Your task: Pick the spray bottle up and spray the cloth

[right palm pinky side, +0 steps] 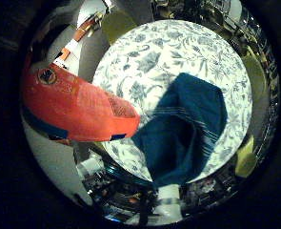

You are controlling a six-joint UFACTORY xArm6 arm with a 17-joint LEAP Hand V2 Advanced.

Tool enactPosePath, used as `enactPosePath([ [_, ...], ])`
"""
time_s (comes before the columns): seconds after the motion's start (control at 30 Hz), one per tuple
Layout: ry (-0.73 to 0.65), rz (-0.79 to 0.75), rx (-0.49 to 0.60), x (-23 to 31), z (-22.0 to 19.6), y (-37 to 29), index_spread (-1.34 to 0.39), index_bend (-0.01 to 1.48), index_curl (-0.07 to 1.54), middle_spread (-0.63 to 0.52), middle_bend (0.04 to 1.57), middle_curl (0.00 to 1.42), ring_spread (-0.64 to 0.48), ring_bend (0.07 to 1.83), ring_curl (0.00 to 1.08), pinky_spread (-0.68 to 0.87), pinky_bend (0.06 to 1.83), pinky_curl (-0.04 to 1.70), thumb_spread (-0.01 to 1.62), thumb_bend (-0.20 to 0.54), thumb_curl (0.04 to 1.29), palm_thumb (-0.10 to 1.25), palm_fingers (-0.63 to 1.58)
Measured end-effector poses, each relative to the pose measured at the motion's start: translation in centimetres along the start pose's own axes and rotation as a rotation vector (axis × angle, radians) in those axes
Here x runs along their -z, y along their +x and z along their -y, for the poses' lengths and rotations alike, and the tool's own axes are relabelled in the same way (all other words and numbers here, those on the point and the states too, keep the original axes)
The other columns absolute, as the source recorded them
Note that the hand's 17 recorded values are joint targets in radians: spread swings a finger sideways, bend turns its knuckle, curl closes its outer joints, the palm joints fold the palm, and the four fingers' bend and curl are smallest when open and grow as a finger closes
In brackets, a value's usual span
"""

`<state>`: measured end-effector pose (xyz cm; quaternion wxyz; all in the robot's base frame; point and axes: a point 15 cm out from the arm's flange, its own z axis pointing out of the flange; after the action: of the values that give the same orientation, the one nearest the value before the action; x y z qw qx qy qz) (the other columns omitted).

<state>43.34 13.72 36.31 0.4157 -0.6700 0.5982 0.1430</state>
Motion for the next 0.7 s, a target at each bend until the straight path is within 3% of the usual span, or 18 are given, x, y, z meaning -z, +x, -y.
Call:
enactPosePath([
  [0.33,0.043,0.111,-0.047,-4.7,-0.2,1.2,-0.19,1.16,0.82,-0.08,1.41,0.66,-0.2,1.37,0.79,-0.2,1.01,1.41,0.91,-0.012,0.8,1.15,1.13],
  [0.7,0.013,0.1,-0.055,-9.1,1.1,4.7,-0.19,1.17,0.83,-0.08,1.41,0.66,-0.2,1.37,0.79,-0.2,1.01,1.42,0.9,-0.012,0.82,1.14,1.13],
])
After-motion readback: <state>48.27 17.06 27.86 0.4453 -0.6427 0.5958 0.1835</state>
